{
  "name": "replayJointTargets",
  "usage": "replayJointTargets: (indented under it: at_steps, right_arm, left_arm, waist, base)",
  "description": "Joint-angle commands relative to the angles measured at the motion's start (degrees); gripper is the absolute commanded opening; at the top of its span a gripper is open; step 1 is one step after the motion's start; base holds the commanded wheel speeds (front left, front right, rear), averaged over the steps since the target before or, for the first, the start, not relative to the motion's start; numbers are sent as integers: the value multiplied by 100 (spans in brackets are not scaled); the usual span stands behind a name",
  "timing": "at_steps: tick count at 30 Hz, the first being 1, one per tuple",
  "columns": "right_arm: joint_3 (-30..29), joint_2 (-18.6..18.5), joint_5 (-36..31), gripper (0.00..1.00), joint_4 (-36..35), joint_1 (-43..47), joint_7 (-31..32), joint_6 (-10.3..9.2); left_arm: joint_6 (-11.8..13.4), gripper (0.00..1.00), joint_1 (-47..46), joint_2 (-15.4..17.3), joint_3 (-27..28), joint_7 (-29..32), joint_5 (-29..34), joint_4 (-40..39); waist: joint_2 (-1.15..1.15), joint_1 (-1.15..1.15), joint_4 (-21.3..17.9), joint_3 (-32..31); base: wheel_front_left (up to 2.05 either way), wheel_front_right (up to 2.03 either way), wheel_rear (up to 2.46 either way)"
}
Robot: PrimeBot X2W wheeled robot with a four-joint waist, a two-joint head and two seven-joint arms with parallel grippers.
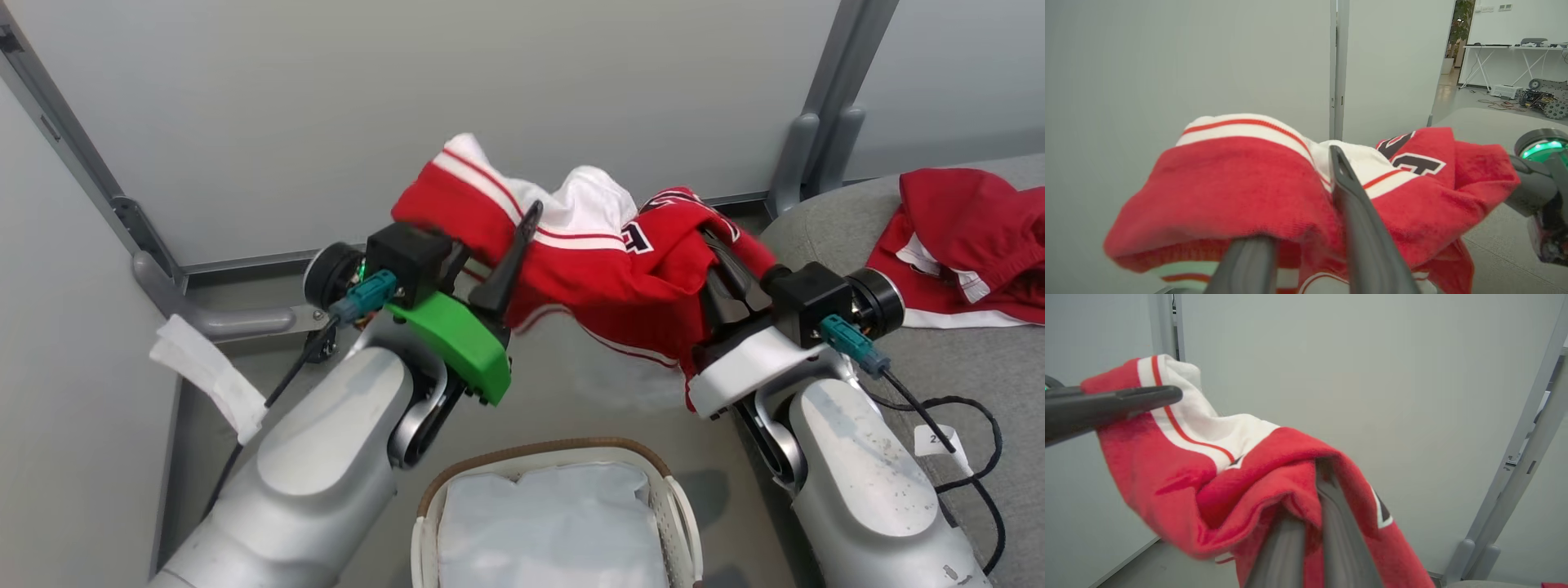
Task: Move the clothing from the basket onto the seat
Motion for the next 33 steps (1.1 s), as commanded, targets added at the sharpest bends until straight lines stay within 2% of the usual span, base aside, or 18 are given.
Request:
replayJointTargets:
  at_steps: [1, 17, 33]
  right_arm:
    - [-72, -18, -22, 0, -69, 78, -13, -6]
    - [-1014, -19, -264, 0, -181, 205, -13, -6]
    - [-1335, -19, -335, 0, -269, 354, -13, -6]
  left_arm:
    - [-40, 100, 234, -40, 48, -64, -32, 58]
    - [-178, 100, 1987, -373, 825, -105, 468, 31]
    - [-240, 100, 2598, -569, 1357, -93, 1257, -279]
  waist:
    - [0, 0, -19, 5]
    - [0, 0, -146, 82]
    - [0, 0, -265, 119]
  base:
    - [0, 0, 0]
    - [0, 0, 0]
    - [0, 0, 0]
